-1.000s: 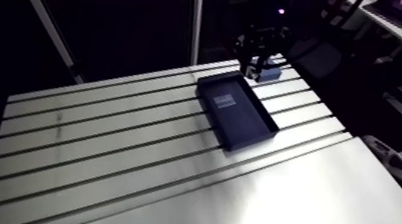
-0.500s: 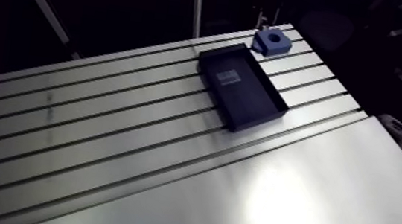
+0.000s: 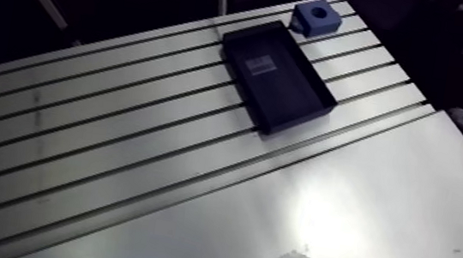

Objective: Pick up the bearing and press it into the housing until flush.

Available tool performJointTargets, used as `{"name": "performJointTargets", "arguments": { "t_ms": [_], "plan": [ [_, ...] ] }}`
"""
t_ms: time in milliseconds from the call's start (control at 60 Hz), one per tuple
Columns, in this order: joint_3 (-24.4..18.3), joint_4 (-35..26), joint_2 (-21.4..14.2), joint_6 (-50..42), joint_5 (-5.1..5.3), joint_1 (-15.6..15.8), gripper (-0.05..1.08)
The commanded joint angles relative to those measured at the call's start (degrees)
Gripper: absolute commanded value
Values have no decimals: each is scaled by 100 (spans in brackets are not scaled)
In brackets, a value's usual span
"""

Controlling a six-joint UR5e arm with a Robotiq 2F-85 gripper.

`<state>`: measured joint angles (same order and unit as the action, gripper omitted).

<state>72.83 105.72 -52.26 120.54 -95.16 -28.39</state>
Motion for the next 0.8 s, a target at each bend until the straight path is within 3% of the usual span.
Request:
{"name": "performJointTargets", "arguments": {
  "t_ms": [17, 800],
  "plan": [
    [-203, -21, 183, 9, -7, -138, 66],
    [-291, 58, 538, -112, -42, -219, 68]
  ]
}}
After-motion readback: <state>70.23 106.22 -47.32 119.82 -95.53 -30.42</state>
